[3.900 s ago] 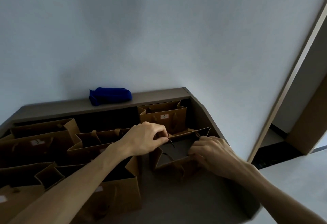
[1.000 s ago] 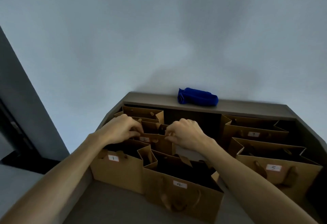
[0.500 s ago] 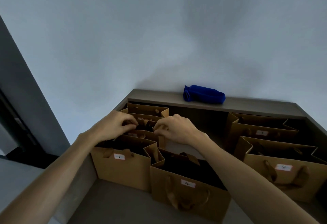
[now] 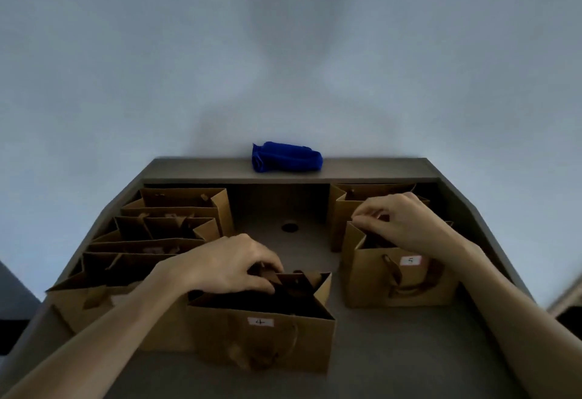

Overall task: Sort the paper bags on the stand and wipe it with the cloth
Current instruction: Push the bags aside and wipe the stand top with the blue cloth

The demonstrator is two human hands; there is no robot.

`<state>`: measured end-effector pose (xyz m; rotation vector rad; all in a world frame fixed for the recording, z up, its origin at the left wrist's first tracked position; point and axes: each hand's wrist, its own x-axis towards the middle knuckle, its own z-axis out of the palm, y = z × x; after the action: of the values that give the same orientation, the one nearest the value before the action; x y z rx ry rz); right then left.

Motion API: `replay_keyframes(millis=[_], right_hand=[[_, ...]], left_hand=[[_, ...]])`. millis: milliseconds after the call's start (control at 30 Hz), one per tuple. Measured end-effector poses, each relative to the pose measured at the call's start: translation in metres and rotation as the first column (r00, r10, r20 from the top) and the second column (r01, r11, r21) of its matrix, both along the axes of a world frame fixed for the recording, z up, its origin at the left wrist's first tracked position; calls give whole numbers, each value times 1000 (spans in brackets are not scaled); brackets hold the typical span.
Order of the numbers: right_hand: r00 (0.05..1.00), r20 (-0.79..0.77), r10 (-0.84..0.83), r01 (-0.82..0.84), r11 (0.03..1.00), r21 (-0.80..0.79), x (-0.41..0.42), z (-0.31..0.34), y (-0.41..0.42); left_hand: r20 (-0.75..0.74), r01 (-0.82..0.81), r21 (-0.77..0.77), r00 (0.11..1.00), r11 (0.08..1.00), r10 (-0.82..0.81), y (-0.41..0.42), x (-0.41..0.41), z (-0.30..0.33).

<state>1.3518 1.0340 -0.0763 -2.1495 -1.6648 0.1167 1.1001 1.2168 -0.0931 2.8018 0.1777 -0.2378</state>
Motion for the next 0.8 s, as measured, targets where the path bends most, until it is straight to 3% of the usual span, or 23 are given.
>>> replay_keyframes(millis=[300, 800], right_hand=[[996, 84, -7, 29, 964, -265, 24, -24, -42], [997, 78, -13, 29, 977, -210, 10, -45, -21]], left_hand=[[5, -12, 28, 1000, 1000, 12, -3, 16, 0], [143, -297, 164, 951, 941, 275, 61, 83, 4]])
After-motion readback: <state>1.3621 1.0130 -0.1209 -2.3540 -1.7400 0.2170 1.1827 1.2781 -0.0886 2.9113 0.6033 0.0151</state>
